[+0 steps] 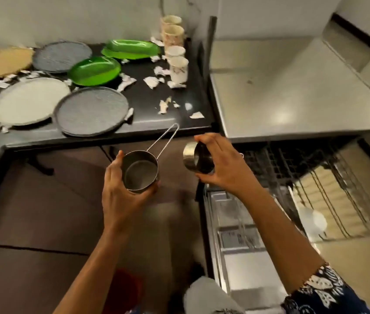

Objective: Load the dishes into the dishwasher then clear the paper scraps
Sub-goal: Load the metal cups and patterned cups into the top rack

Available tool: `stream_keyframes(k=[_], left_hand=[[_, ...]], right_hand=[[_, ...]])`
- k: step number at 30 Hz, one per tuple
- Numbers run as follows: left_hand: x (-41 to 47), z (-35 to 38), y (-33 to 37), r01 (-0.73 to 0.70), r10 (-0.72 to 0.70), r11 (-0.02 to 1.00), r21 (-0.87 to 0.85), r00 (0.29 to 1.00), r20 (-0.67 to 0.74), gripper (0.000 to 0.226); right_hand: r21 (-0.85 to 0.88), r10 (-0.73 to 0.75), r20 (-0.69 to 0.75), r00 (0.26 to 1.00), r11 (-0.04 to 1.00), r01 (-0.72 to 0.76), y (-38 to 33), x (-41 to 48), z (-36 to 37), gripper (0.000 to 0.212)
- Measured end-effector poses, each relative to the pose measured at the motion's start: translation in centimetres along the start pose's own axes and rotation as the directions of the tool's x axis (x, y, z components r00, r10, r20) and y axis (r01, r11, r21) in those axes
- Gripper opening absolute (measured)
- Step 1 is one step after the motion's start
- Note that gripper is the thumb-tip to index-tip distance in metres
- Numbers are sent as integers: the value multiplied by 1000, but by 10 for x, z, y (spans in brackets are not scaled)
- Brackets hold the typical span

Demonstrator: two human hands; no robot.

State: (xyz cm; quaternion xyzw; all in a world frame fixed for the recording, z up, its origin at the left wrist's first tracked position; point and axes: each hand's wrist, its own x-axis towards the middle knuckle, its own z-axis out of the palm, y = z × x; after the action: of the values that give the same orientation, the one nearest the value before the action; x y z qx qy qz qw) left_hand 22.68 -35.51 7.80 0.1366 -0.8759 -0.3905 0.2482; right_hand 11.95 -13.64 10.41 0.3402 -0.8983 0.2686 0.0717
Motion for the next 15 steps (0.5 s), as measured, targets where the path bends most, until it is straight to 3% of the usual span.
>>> stream_keyframes(k=[10, 15], left_hand=[[-80, 94, 42, 60, -23, 993, -105, 948, 319, 106], [-97, 170, 70, 57, -10, 992, -116, 926, 377, 104]], right_hand=[[-101, 378, 113, 919, 924, -368, 84, -139, -37, 83], [-127, 478, 133, 868, 877, -463, 160, -182, -62, 83]])
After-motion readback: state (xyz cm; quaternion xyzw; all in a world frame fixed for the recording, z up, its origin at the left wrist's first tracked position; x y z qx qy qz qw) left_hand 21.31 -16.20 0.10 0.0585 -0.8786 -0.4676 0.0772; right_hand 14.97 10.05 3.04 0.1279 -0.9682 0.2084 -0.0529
